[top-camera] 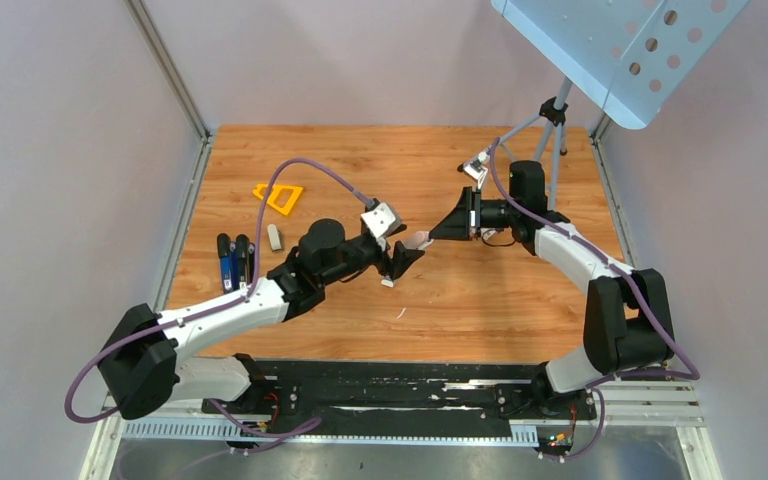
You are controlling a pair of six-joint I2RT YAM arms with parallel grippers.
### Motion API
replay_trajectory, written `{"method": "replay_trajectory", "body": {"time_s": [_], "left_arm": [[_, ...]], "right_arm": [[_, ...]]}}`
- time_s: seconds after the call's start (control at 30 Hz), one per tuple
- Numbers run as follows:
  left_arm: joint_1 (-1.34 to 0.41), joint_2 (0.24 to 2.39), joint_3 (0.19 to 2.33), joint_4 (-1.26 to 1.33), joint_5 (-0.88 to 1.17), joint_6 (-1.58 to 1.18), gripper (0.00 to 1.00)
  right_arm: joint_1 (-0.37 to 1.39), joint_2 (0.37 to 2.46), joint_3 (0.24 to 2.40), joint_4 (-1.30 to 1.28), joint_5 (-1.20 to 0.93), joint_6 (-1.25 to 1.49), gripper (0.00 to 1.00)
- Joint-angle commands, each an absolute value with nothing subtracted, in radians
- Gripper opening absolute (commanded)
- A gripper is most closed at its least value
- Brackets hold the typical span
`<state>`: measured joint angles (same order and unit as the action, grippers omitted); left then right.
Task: Unload the staples from the stapler
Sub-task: Pick up the stapler from the center of the board, then unload the staple at the center of the board.
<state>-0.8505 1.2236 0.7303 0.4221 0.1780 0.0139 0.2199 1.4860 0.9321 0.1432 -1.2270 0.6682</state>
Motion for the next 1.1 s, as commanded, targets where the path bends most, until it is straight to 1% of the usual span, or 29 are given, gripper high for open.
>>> {"method": "replay_trajectory", "body": {"time_s": [0.0,0.1,0.17,0.2,0.27,0.3,0.43,0.53,0.63,0.73,0.87,0.97,1.07], "left_arm": [[-0.857,1.184,0.687,0.504,0.122,-0.068,0.73],[-0.857,1.129,0.66,0.527,0.039,-0.116,0.88],[-0.853,1.083,0.64,0.533,-0.04,-0.182,0.98],[-0.846,1.063,0.633,0.529,-0.091,-0.241,1.0],[-0.804,1.031,0.632,0.476,-0.137,-0.426,1.0],[-0.773,1.022,0.64,0.434,-0.122,-0.53,1.0],[-0.654,1.029,0.635,0.38,0.067,-0.849,1.0],[-0.632,1.03,0.585,0.441,0.099,-1.032,0.99],[-0.624,1.027,0.514,0.577,0.087,-1.19,0.99],[-0.615,1.042,0.472,0.663,0.083,-1.315,0.99],[-0.615,1.115,0.466,0.755,0.11,-1.436,0.98],[-0.615,1.204,0.463,0.923,0.131,-1.543,0.97],[-0.617,1.31,0.475,1.126,0.137,-1.634,0.93]], "right_arm": [[0.225,1.491,0.965,0.085,-1.242,0.597,0.0],[0.216,1.493,0.981,0.026,-1.232,0.523,0.0],[0.206,1.495,1.012,-0.074,-1.219,0.422,0.0],[0.202,1.496,1.029,-0.117,-1.213,0.367,0.0],[0.196,1.493,1.071,-0.203,-1.19,0.229,0.0],[0.193,1.489,1.093,-0.24,-1.177,0.153,0.0],[0.192,1.47,1.141,-0.286,-1.133,-0.102,0.0],[0.193,1.453,1.165,-0.285,-1.095,-0.271,0.0],[0.193,1.43,1.178,-0.262,-1.062,-0.378,0.0],[0.193,1.381,1.144,-0.14,-1.038,-0.415,0.0],[0.196,1.312,1.047,0.154,-1.017,-0.391,0.0],[0.209,1.284,1.014,0.308,-0.991,-0.36,0.0],[0.231,1.239,0.947,0.451,-0.976,-0.349,0.0]]}}
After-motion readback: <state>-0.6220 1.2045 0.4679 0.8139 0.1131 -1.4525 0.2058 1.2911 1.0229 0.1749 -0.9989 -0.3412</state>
